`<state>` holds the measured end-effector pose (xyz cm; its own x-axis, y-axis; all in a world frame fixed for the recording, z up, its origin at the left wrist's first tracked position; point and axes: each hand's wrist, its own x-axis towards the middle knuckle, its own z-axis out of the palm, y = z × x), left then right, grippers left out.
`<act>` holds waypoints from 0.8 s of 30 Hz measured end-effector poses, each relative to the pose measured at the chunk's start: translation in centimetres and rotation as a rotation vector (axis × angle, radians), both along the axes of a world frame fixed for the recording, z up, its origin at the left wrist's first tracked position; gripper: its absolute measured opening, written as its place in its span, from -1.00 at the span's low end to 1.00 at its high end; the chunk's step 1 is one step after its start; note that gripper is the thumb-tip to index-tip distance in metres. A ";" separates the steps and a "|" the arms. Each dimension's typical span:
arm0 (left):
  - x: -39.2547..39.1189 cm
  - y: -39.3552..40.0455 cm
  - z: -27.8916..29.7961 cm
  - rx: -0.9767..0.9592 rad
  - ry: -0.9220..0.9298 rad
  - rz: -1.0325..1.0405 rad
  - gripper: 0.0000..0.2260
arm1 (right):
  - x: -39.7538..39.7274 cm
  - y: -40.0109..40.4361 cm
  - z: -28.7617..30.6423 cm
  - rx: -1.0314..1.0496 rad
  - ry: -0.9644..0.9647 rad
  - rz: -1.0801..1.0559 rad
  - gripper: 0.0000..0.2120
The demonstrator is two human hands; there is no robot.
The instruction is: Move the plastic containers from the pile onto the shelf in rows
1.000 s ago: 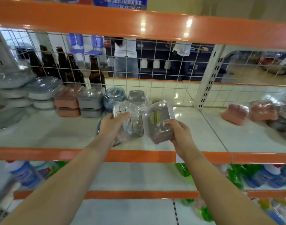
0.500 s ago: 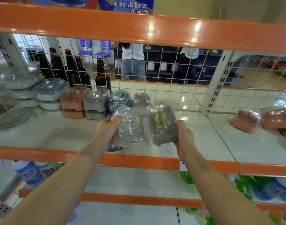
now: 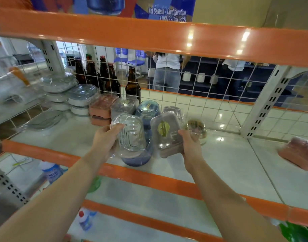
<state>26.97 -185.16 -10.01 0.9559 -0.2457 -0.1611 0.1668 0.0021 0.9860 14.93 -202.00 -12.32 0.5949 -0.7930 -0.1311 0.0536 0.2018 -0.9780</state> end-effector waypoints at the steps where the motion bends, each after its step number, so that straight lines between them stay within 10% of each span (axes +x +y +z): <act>1: 0.1 0.2 0.0 -0.010 0.001 0.015 -0.85 | 0.5 0.2 0.0 -0.005 0.001 0.018 -0.86; 24: 4.2 8.8 -0.7 0.155 -0.141 0.279 -0.73 | 9.0 3.7 0.1 -0.186 0.104 0.223 -0.75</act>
<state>31.16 -176.32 -10.73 0.9982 0.0455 -0.0380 0.0433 -0.1234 0.9914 23.92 -198.25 -12.26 0.7479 -0.6607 -0.0648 -0.0739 0.0142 -0.9972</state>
